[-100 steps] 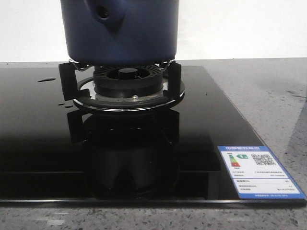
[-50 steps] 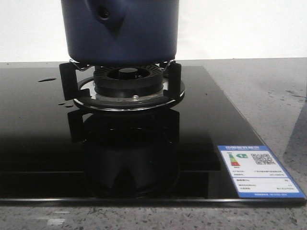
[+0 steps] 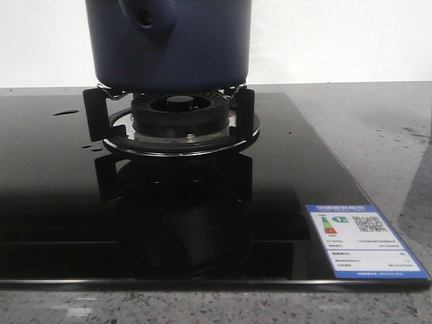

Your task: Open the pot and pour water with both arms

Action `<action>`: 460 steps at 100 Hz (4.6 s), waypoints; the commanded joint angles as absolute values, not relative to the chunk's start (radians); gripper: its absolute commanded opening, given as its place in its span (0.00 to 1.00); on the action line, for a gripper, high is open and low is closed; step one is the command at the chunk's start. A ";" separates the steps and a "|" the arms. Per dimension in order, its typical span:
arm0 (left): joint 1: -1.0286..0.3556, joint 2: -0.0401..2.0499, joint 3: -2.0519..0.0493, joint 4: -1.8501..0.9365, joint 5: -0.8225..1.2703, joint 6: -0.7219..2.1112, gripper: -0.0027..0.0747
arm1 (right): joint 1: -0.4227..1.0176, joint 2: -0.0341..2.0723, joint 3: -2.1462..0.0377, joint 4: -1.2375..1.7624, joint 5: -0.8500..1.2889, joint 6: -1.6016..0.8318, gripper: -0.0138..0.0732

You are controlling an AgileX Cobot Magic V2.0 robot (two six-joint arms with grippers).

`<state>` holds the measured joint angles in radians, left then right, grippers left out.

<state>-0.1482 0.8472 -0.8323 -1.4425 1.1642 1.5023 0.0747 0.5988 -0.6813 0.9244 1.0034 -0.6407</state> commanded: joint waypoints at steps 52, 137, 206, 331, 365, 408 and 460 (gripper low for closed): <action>-0.295 1.064 -0.964 -1.535 0.692 1.706 0.79 | 0.072 0.607 -0.714 0.983 0.845 -0.726 0.88; -0.295 1.491 -1.212 -1.634 0.735 1.752 0.80 | 0.072 0.607 -0.714 0.983 0.848 -0.726 0.88; -0.295 1.557 -1.214 -1.725 0.887 1.777 0.46 | 0.072 0.607 -0.714 0.983 0.842 -0.726 0.88; -0.028 0.919 -1.015 -1.555 0.708 1.529 0.41 | 0.011 0.596 -0.670 0.635 0.352 -0.697 0.88; -0.028 0.863 -0.943 -1.575 0.679 1.529 0.41 | -0.053 0.472 -0.490 0.633 0.268 -0.690 0.88; -0.062 0.867 -0.943 -1.610 0.679 1.533 0.41 | -0.053 0.544 -0.386 0.781 0.114 -0.690 0.88; -0.074 0.867 -0.943 -1.610 0.680 1.535 0.41 | 0.048 0.787 -0.386 0.780 -0.131 -0.690 0.88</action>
